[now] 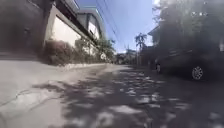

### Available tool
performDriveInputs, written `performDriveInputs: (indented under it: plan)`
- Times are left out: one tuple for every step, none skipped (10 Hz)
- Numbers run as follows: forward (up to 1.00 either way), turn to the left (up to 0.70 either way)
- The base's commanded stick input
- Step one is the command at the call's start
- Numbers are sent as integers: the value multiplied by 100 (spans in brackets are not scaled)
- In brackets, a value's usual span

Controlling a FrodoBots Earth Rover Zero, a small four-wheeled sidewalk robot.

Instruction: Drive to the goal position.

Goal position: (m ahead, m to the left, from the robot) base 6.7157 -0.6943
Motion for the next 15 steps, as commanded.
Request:
performDriveInputs:
  plan:
    - [100, 1]
    - [100, 1]
    - [100, 1]
    - [100, -16]
    - [100, -31]
    - [100, -25]
    - [100, 3]
    - [100, 1]
    - [100, 1]
    - [100, 1]
    - [100, 1]
    - [100, 1]
    - [100, 1]
    - [100, 1]
    - [100, 1]
